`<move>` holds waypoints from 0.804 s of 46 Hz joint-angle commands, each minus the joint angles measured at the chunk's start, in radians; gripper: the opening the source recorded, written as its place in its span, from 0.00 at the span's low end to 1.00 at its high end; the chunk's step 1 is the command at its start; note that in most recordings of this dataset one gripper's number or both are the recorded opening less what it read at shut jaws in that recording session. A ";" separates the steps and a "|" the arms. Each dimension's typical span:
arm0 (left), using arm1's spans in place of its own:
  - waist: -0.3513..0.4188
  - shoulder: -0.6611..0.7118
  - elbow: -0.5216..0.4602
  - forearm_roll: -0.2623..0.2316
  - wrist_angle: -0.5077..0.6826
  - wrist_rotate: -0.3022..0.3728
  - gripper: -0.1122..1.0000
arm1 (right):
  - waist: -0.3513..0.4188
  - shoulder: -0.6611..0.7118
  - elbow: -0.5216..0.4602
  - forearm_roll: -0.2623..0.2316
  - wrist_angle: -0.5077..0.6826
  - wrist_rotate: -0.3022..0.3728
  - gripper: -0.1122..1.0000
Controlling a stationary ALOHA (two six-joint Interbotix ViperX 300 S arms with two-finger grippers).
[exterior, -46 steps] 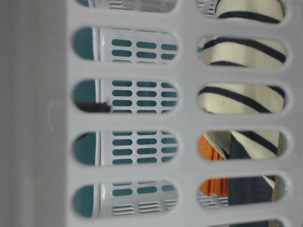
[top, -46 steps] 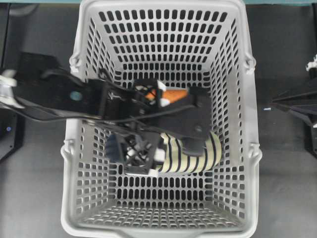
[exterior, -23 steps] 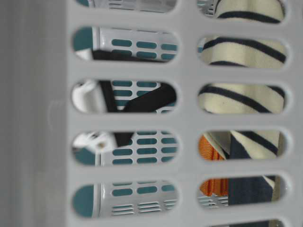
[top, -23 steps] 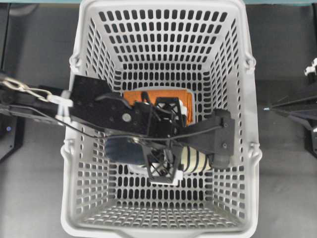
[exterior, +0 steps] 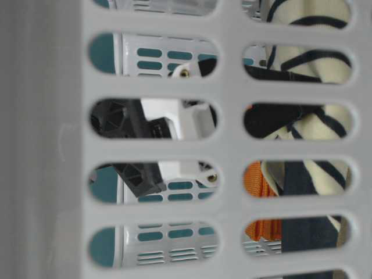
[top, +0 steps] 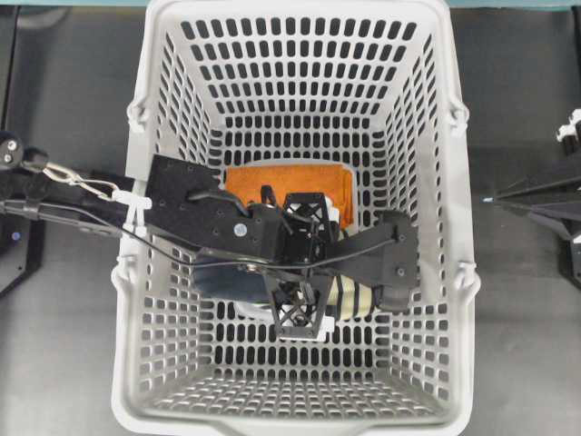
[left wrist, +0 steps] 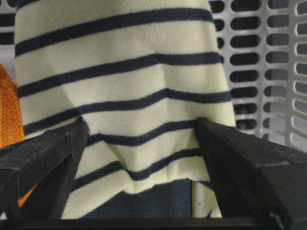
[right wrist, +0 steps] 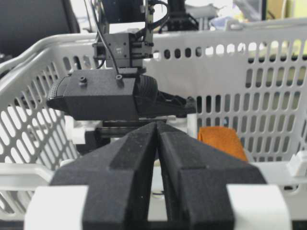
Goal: Pick up the slipper from the shopping basket with the left arm.
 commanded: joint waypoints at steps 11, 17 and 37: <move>0.003 -0.011 0.003 0.003 -0.018 0.017 0.88 | 0.003 0.000 -0.002 0.003 -0.005 0.025 0.10; 0.005 -0.011 -0.005 0.003 -0.017 0.020 0.71 | 0.003 -0.011 -0.003 0.003 -0.005 0.023 0.10; 0.005 -0.083 -0.183 0.003 0.196 0.064 0.15 | 0.003 -0.031 -0.002 0.003 -0.005 0.025 0.10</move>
